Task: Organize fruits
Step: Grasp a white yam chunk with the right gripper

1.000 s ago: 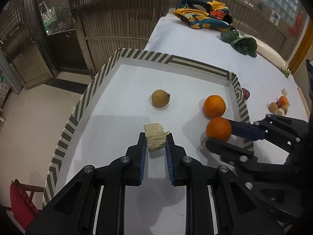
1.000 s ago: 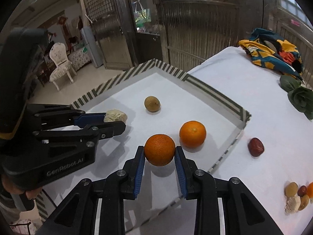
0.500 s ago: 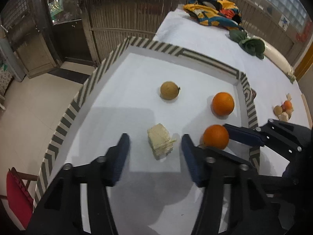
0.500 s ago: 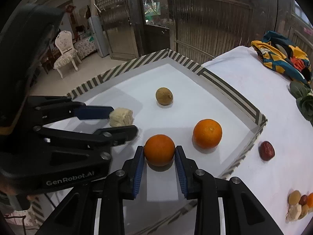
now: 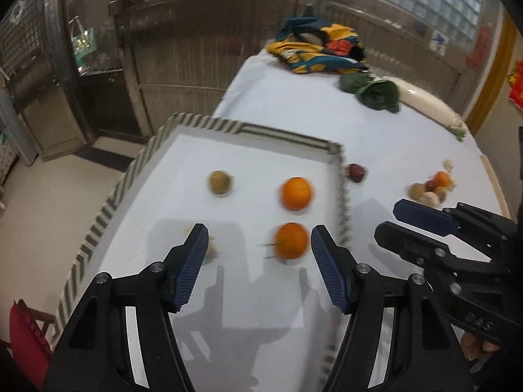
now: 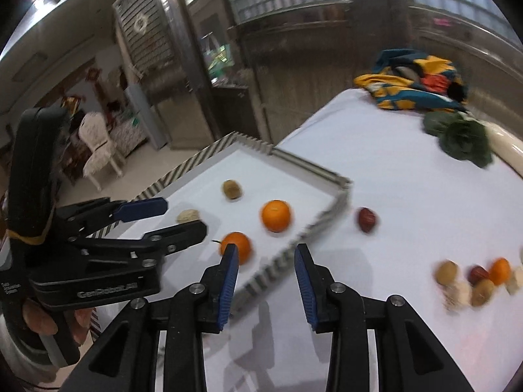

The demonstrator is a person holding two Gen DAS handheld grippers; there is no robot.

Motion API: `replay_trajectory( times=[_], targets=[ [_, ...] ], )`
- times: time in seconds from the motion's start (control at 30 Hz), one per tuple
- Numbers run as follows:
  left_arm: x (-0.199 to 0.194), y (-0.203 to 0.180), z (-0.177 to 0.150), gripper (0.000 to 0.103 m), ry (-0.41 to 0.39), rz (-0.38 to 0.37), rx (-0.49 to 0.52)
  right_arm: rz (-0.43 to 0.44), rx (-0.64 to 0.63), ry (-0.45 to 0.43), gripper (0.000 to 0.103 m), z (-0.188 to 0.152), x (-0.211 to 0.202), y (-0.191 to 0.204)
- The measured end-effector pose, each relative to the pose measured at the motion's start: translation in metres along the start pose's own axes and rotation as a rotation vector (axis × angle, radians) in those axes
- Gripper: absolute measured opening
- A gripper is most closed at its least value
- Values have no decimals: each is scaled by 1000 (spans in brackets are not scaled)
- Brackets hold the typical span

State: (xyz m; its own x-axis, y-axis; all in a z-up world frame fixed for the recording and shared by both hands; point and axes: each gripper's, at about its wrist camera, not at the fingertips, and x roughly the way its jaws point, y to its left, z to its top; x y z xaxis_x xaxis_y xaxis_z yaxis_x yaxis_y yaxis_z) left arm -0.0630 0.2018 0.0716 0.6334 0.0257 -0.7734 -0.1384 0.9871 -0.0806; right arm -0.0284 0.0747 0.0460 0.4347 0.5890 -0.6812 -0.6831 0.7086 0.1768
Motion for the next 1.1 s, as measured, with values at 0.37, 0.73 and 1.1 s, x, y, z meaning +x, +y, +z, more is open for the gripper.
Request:
replay_trajectory(
  times=[0.37, 0.73, 1.1],
  targets=[
    [3, -74, 3, 66, 16, -110, 78, -120, 104, -23, 35, -43, -52, -69],
    [29, -148, 4, 66, 53, -135, 157, -229, 220, -6, 35, -82, -80, -153],
    [49, -159, 11, 66, 62, -80, 145, -176, 111, 8, 35, -59, -50, -148]
  ],
)
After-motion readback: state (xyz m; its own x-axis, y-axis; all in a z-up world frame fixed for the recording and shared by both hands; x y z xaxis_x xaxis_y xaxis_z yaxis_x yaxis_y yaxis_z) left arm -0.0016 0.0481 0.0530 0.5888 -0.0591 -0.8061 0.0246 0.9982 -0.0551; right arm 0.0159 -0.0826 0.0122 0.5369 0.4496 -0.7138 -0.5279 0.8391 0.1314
